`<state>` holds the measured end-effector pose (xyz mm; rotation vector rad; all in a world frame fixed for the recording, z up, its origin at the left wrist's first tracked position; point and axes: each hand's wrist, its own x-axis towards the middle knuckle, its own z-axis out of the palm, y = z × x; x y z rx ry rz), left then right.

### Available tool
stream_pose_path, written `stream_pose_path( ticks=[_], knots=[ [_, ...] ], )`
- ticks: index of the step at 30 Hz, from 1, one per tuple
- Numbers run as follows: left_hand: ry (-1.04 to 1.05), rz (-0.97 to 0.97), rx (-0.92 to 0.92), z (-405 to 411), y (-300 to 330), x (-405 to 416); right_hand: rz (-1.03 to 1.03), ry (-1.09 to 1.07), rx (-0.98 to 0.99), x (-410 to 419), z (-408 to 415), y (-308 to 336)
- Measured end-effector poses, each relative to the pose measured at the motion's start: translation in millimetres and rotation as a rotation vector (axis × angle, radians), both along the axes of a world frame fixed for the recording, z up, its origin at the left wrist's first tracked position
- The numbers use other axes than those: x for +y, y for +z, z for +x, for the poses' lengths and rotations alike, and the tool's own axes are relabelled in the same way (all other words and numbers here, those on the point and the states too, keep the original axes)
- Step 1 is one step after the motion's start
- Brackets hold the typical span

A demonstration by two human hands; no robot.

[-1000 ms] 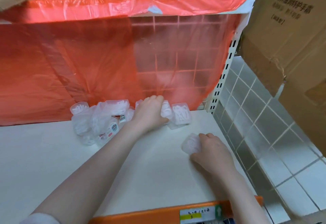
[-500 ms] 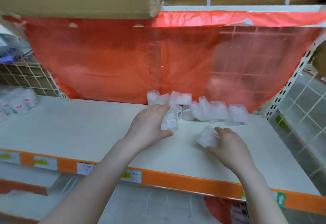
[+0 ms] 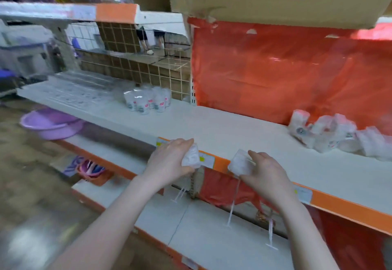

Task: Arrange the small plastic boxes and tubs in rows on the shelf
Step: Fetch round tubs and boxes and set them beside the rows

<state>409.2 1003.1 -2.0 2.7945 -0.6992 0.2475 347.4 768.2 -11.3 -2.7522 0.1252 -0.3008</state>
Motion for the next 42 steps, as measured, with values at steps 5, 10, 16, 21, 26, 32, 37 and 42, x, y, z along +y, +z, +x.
stream_pose_path(
  ticks=[5,10,16,21,26,32,37,42],
  knots=[
    [0.131,-0.033,-0.001,8,0,88,-0.045,0.134,0.005,84,40,6],
    [0.262,-0.038,-0.003,31,-7,166,-0.037,0.239,0.007,164,92,4],
    [0.354,0.005,-0.015,94,-10,262,0.005,0.330,-0.013,265,173,-5],
    [0.401,0.002,0.020,184,-5,346,0.033,0.360,-0.021,354,261,-5],
    [0.425,-0.032,0.046,259,9,409,0.024,0.339,0.023,417,333,6],
    [0.415,-0.115,0.038,328,14,462,0.006,0.283,0.040,464,393,13],
    [0.308,-0.110,0.043,390,12,518,-0.017,0.190,0.072,512,431,14],
    [0.211,-0.084,0.027,454,7,603,-0.010,0.061,0.105,588,469,10]
  ],
)
